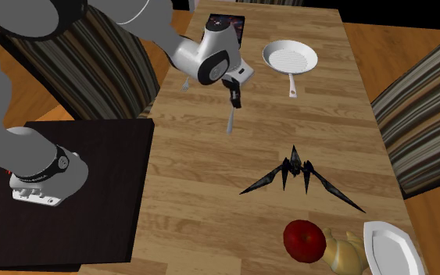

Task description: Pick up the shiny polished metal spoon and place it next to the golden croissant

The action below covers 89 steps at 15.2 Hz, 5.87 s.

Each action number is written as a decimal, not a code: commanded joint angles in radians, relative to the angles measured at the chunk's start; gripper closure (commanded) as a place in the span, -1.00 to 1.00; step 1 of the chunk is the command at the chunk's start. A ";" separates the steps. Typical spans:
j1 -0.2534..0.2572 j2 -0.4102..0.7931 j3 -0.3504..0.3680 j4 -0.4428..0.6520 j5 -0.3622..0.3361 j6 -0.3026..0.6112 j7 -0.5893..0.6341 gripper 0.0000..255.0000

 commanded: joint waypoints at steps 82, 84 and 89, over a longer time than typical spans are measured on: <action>-1.016 0.240 0.121 0.294 0.310 -0.182 -1.259 1.00; -1.016 0.240 0.121 0.294 0.310 -0.182 -1.259 1.00; -1.016 0.240 0.121 0.294 0.310 -0.182 -1.259 -1.00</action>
